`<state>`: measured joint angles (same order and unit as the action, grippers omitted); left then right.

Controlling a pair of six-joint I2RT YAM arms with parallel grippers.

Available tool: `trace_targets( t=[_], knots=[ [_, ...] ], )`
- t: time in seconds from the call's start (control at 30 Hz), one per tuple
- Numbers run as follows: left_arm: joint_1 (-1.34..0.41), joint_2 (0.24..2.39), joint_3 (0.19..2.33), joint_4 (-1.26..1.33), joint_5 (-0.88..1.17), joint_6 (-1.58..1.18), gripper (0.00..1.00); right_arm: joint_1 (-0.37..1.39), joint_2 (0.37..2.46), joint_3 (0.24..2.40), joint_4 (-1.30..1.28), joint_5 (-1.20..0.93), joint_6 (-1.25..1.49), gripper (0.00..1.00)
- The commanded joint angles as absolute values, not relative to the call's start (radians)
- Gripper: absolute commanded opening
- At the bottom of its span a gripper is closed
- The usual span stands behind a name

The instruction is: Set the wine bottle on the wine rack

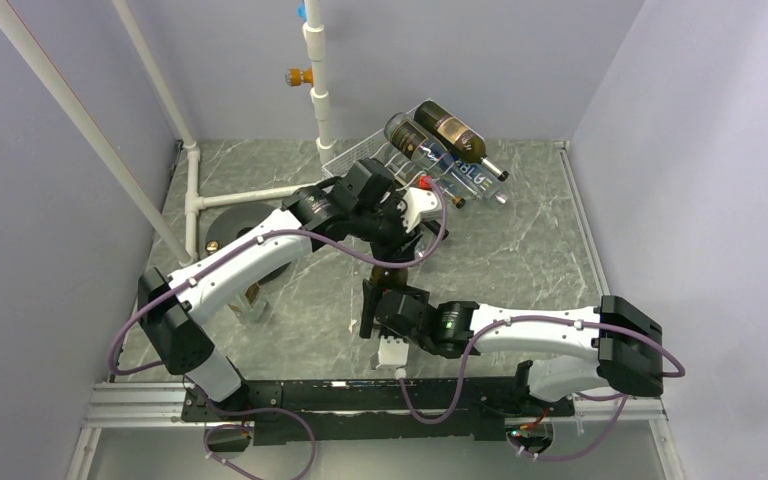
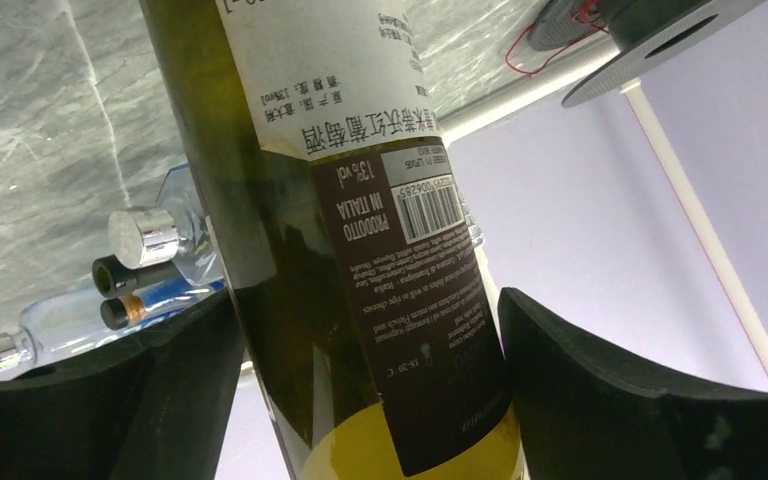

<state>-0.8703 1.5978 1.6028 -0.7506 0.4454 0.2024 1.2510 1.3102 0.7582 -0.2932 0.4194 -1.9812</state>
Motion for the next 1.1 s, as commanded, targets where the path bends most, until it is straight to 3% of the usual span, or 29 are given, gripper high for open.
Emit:
trace_targets(
  t=[0.0,0.1,0.13,0.23,0.33,0.37,0.4,0.43,0.77,1.07],
  knots=[
    [-0.918,1.57,1.615,-0.819,0.555,0.153,0.0,1.244,1.323,0.789,-0.25,0.453,-1.989,0.74],
    [-0.92,1.567,1.625,-0.827,0.536,0.149,0.0,1.244,1.32,0.788,-0.232,0.459,-1.999,0.47],
    [-0.921,1.564,1.627,-0.828,0.526,0.147,0.04,1.244,1.32,0.786,-0.225,0.464,-2.003,0.38],
    [-0.921,1.553,1.625,-0.821,0.494,0.141,0.33,1.246,1.311,0.778,-0.199,0.47,-2.009,0.02],
    [-0.921,1.532,1.612,-0.806,0.468,0.141,0.57,1.247,1.3,0.772,-0.173,0.467,-1.997,0.0],
    [-0.921,1.525,1.608,-0.804,0.458,0.143,0.71,1.247,1.297,0.767,-0.16,0.467,-1.993,0.0],
    [-0.921,1.522,1.606,-0.803,0.447,0.144,0.93,1.247,1.294,0.764,-0.156,0.47,-1.987,0.0],
    [-0.921,1.517,1.603,-0.8,0.44,0.144,0.99,1.247,1.289,0.759,-0.148,0.472,-1.985,0.0],
    [-0.912,1.424,1.58,-0.767,0.285,0.144,1.0,1.246,1.289,0.723,-0.098,0.513,-1.857,0.0],
    [-0.905,1.073,1.302,-0.394,-0.245,0.139,1.0,1.247,1.333,0.732,-0.073,0.606,-1.587,0.0]
  ],
)
